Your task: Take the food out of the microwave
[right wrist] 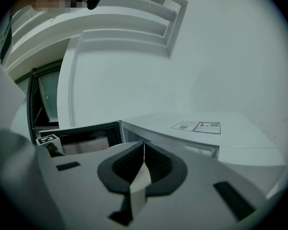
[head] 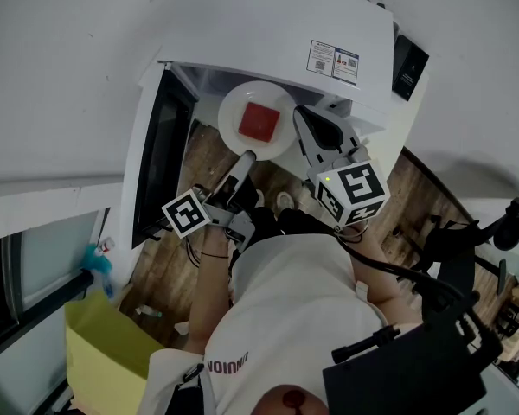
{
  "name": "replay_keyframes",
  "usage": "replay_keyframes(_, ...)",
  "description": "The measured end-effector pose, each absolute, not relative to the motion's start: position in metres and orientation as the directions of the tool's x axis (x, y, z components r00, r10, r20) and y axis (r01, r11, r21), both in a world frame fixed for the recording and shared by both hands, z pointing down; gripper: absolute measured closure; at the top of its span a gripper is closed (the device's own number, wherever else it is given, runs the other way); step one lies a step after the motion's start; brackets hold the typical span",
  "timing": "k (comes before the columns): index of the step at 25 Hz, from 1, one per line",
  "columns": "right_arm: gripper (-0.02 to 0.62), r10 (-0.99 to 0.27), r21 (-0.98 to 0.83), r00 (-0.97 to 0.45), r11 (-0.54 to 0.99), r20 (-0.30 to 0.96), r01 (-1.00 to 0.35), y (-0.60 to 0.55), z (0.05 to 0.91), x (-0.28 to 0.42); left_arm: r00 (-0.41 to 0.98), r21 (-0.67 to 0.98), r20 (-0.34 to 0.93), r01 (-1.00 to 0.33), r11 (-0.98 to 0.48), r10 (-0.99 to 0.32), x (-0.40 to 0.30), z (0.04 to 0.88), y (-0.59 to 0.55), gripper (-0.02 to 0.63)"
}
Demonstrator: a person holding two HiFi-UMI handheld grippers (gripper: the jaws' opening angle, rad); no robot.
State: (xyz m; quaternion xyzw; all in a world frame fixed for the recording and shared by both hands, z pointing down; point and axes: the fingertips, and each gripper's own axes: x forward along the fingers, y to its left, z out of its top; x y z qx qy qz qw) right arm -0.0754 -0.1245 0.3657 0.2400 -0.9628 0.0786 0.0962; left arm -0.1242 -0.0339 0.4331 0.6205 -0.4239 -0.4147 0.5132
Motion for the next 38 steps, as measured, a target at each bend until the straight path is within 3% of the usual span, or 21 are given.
replay_keyframes(38,0.574,-0.508,-0.070,-0.835,0.844,0.211,-0.531,-0.135,0.361,-0.065,0.329,0.978,-0.120,-0.124,-0.169,-0.937,-0.121,0.415,-0.021,0.580)
